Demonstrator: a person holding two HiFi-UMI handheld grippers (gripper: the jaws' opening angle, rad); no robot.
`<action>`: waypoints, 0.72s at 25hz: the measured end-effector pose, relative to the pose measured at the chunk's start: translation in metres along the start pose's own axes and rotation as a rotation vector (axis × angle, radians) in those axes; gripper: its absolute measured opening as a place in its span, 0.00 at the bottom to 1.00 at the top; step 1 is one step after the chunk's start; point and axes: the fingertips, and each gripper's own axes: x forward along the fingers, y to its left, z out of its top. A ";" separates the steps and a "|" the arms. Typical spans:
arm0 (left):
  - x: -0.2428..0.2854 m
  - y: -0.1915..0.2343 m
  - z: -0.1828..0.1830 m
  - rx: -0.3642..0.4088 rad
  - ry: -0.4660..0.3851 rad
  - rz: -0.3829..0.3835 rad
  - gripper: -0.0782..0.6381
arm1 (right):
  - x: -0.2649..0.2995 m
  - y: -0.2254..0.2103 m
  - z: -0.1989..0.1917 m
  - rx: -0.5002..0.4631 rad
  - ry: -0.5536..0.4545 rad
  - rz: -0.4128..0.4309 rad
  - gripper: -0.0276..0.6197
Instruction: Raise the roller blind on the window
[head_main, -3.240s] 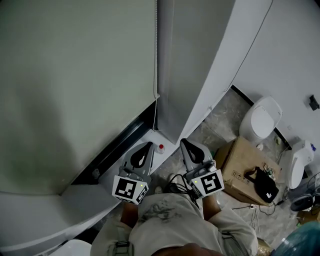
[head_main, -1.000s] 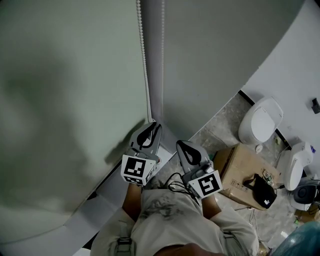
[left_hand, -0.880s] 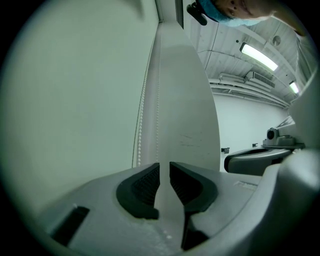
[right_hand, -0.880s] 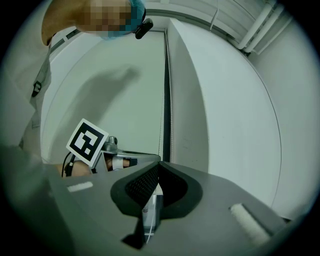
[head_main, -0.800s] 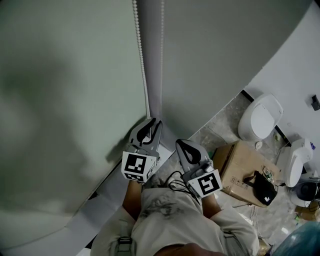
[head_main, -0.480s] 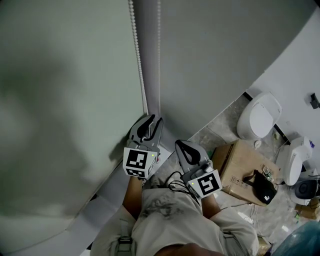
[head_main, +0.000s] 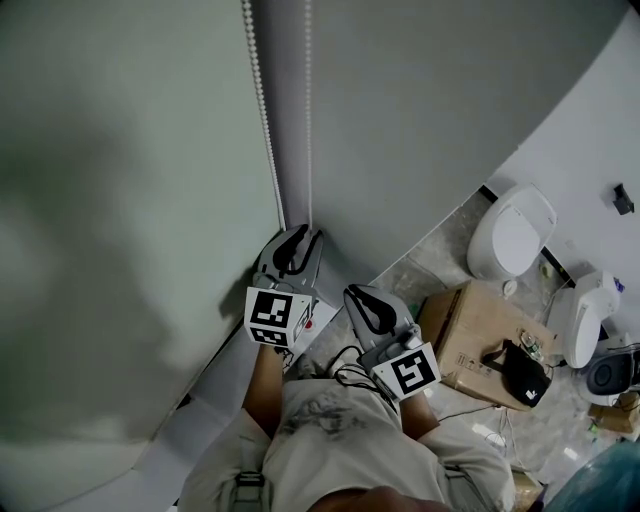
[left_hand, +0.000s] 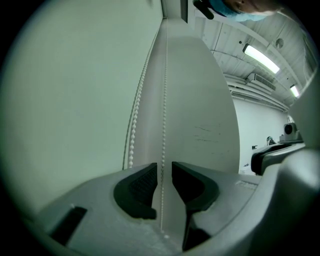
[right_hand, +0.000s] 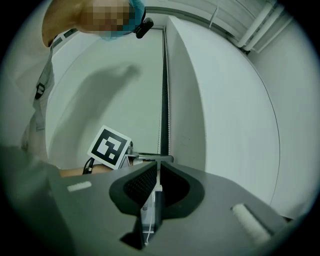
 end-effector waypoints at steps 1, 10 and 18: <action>0.001 0.000 0.000 -0.004 -0.006 -0.001 0.24 | -0.002 -0.001 -0.004 0.000 0.015 -0.006 0.09; 0.009 -0.001 0.004 -0.006 -0.012 -0.004 0.12 | -0.015 -0.005 0.007 -0.008 -0.026 -0.026 0.09; -0.010 -0.017 0.003 -0.023 -0.002 -0.046 0.12 | -0.023 -0.001 0.012 -0.025 -0.019 -0.022 0.09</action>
